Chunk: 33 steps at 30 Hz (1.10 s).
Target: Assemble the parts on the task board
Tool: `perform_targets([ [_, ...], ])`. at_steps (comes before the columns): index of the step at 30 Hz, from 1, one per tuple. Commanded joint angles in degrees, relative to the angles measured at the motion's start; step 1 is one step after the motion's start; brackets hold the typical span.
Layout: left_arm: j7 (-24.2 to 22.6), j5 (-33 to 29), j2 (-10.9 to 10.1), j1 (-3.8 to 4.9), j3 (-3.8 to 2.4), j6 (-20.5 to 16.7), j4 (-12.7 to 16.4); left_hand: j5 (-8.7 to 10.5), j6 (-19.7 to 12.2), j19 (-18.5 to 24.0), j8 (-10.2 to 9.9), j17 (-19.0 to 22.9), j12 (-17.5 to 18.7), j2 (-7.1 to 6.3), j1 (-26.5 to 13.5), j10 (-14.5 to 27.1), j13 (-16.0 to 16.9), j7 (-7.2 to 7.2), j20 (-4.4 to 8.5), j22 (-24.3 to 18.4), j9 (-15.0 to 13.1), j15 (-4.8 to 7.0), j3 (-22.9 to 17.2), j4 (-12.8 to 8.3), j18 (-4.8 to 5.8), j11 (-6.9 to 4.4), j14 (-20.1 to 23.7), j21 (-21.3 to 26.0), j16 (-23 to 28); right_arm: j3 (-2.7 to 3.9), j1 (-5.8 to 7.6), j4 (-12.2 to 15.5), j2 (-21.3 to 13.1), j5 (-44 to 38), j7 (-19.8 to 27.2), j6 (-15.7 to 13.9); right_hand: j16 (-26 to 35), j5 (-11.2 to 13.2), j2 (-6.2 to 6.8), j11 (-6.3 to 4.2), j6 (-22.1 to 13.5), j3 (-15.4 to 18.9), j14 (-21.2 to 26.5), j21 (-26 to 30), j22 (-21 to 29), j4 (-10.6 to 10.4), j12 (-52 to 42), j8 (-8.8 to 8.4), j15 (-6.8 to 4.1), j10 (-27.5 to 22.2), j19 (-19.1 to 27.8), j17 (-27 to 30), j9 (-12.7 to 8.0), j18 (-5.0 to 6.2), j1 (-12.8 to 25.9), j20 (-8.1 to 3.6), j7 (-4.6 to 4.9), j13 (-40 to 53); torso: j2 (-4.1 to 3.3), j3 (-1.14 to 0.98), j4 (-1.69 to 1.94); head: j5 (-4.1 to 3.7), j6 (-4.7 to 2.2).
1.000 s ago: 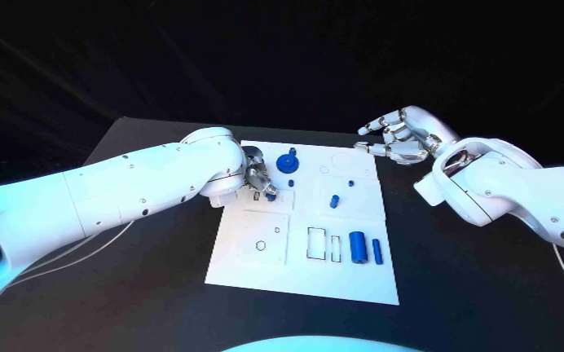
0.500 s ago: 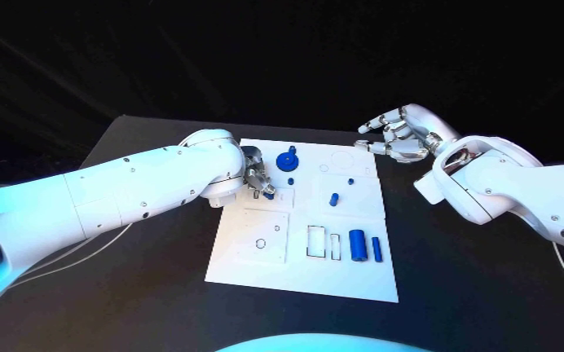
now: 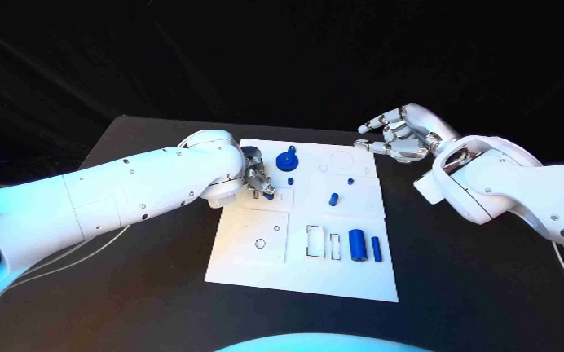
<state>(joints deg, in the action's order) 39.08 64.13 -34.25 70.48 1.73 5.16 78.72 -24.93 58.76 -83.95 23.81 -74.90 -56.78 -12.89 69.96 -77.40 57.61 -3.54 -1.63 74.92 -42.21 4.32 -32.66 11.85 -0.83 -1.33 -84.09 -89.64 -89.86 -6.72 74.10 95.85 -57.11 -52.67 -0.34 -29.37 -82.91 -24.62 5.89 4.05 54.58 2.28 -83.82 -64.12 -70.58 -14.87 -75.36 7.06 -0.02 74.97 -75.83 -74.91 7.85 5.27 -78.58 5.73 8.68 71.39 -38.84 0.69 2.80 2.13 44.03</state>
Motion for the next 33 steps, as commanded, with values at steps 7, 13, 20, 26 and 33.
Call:
perform_targets([
  [7,0.8,0.3,0.4,-0.24,0.13,1.9,0.0,0.51,0.5,-6.0,1.0,-15.1,0.2,-0.02,-2.5,-0.9,-0.3,1.96,0.71,15.1,-1.1,1.06,-5.7,-8.6,0.83,-1.13,-5.9,-0.4,-0.1,-0.01,-0.05,0.1,-0.1,-0.6,0.3,0.5,0.2,-0.3,-0.38,-0.2,0.5,0.3,-2.7,0.4,0.1,0.0,0.3,0.34,-0.38,-0.4,0.4,-0.8,0.1,0.73,0.0,0.04,-0.05,-0.1,-0.01,-0.05,0.01,0.0,0.1],
  [13,1.0,0.3,0.8,-0.24,0.12,1.7,-0.6,1.03,1.0,-6.0,1.3,-15.1,-0.4,0.63,-3.8,-1.4,-0.1,2.43,0.97,15.1,-1.3,1.38,-3.1,-7.1,0.83,-1.44,-5.9,-0.4,-0.1,-0.01,-0.05,0.2,-0.1,-0.6,0.3,0.5,0.2,-0.3,-0.38,-0.2,0.5,0.3,-2.7,0.4,0.1,0.0,0.3,0.34,-0.38,-0.4,0.4,-0.8,0.1,0.73,0.0,0.04,-0.05,-0.1,0.01,-0.07,-0.03,0.03,0.11],
  [20,1.1,0.3,1.1,-0.24,0.12,1.9,-1.1,1.26,1.4,-6.0,1.5,-15.1,-0.7,0.86,-4.2,-1.6,0.1,2.65,1.09,15.1,-1.3,1.53,-1.8,-6.5,0.83,-1.62,-5.9,-0.4,-0.1,-0.01,-0.05,0.2,-0.1,-0.6,0.3,0.5,0.2,-0.2,-0.38,-0.2,0.5,0.3,-2.7,0.5,0.1,-0.1,0.3,0.36,-0.39,-0.4,0.4,-0.7,0.1,0.73,0.1,0.03,-0.05,-0.1,0.0,-0.05,-0.04,-0.05,0.18],
  [26,1.2,0.3,1.4,-0.24,0.12,2.2,-1.3,1.44,1.7,-6.0,1.6,-15.1,-0.9,1.03,-4.6,-1.7,0.2,2.8,1.2,15.1,-1.3,1.63,-0.3,-5.8,0.83,-1.73,-5.9,-0.4,-0.1,-0.01,-0.05,0.2,-0.2,-0.6,0.2,0.5,0.2,-0.2,-0.38,-0.2,0.5,0.3,-2.7,0.5,0.1,-0.1,0.3,0.36,-0.39,-0.4,0.4,-0.7,0.1,0.73,0.1,0.03,-0.05,-0.1,0.0,-0.04,-0.04,-0.12,0.26],
  [33,1.5,0.3,1.6,-0.24,0.11,2.7,-1.5,1.56,2.3,-6.0,2.0,-15.1,-1.4,1.39,-5.2,-1.9,0.3,3.04,1.39,15.1,-1.4,1.83,3.4,-4.4,0.83,-1.95,-5.9,-0.4,-0.1,-0.01,-0.05,0.2,-0.2,-0.6,0.2,0.6,0.3,-0.2,-0.36,-0.2,0.5,0.4,-2.7,0.6,0.2,-0.1,0.4,0.39,-0.39,-0.5,0.5,-0.6,0.1,0.76,0.2,0.02,-0.06,-0.2,-0.01,-0.04,-0.04,-0.2,0.32],
])
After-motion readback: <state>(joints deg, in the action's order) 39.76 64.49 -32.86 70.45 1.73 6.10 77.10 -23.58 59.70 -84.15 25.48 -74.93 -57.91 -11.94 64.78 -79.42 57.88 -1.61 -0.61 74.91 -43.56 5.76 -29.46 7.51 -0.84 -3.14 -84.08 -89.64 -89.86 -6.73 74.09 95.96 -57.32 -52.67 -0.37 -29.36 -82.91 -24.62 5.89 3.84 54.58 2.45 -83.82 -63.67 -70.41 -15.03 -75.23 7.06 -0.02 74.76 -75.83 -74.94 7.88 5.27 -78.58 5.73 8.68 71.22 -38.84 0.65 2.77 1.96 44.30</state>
